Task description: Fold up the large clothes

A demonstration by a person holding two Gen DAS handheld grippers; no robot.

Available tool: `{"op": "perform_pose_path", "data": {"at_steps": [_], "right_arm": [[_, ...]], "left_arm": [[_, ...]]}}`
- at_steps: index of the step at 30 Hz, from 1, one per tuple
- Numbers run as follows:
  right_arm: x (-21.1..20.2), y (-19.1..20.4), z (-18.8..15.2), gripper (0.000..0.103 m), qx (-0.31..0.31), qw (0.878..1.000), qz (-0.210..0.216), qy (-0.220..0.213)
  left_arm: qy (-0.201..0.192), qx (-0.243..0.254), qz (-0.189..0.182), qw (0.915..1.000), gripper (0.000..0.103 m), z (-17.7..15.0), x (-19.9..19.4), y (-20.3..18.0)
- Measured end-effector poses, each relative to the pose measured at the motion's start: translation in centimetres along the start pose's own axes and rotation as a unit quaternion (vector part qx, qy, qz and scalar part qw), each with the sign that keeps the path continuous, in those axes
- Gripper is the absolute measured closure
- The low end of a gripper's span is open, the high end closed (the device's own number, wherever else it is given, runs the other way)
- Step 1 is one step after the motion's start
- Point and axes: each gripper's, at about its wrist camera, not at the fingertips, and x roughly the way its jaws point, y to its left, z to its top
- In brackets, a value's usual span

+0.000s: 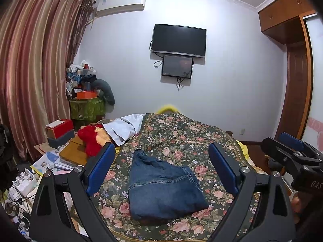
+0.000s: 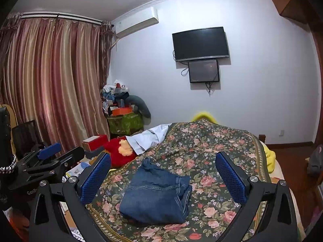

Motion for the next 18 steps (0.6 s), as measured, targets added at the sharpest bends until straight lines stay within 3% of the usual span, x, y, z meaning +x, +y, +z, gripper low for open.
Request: {"op": "perform_pose_path", "data": {"at_steps": [18], "right_arm": [[0.02,0.09,0.09,0.000,0.001,1.000,-0.001,0.000]], "left_arm": [[0.004,0.000,-0.004,1.0000,0.008,-0.22,0.41,0.10]]}}
